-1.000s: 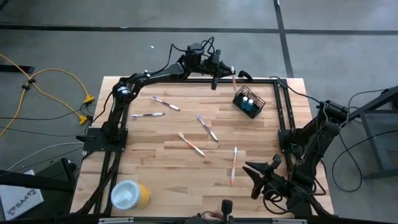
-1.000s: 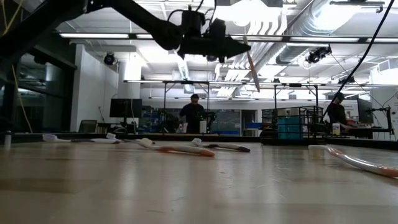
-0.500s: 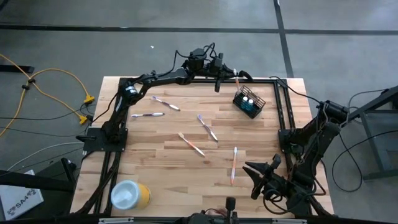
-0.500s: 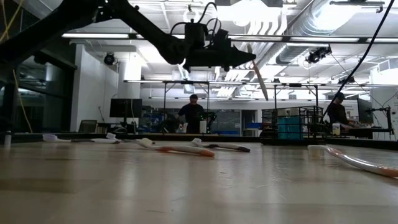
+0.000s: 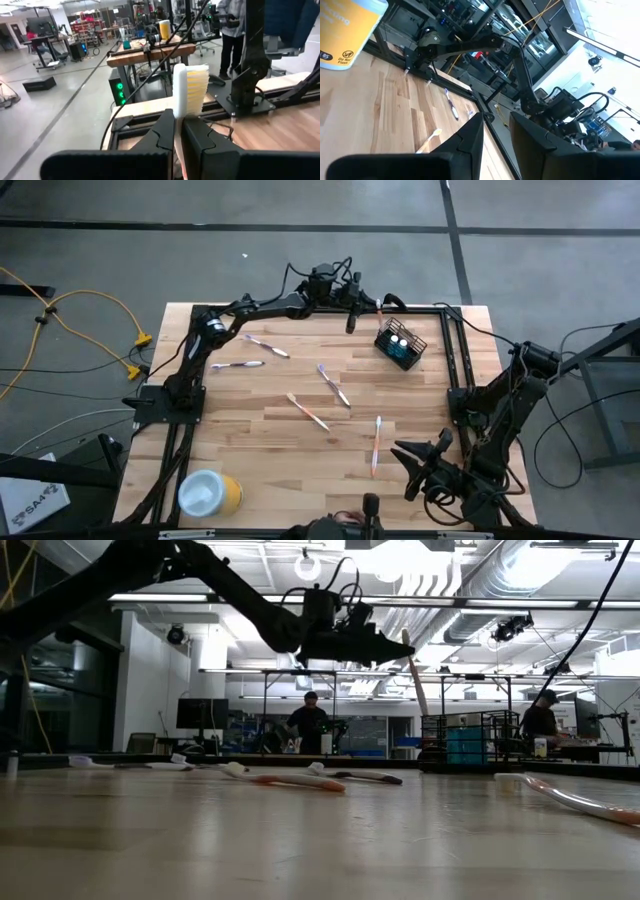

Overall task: Pick & Place toothbrushing station
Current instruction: Put the top orange toothbrush into the left of the black mesh organizer

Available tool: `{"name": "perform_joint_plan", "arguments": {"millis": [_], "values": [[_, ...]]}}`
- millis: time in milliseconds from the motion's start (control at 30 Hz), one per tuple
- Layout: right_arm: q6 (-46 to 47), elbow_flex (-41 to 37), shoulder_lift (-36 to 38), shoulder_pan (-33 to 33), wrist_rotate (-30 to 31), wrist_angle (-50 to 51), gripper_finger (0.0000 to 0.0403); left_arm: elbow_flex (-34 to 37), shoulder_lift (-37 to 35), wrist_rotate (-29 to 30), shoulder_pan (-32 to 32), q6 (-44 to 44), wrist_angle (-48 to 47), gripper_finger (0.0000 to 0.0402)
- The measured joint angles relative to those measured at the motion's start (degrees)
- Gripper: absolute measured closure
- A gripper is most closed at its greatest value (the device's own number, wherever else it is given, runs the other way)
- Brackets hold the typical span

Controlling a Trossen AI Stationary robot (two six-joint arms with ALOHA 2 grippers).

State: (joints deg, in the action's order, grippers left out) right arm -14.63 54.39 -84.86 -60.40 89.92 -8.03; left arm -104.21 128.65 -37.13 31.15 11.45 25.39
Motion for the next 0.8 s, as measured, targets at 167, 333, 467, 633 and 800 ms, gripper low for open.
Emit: {"name": "perform_joint_plan", "arguments": {"millis": [167,333,467,633,800], "values": [[0.0,0.0,0.0,0.0,0.0,0.1,0.0315,0.0,0.7,-0.1,0.3,-0.9,2.0,0.0398],[0.0,0.0,0.0,0.0,-0.2,0.2,0.0315,0.0,2.1,-0.5,0.3,-1.7,3.5,0.0398],[0.0,0.0,0.0,0.0,-0.3,0.1,0.0315,0.0,2.7,-0.3,0.3,-1.8,3.6,0.0398],[0.0,0.0,0.0,0.0,-0.3,0.1,0.0315,0.0,3.8,0.0,-0.1,-2.7,4.4,0.0398],[0.0,0.0,0.0,0.0,-0.3,0.1,0.0315,0.0,5.2,0.9,-0.6,-3.3,4.6,0.0398]]}}
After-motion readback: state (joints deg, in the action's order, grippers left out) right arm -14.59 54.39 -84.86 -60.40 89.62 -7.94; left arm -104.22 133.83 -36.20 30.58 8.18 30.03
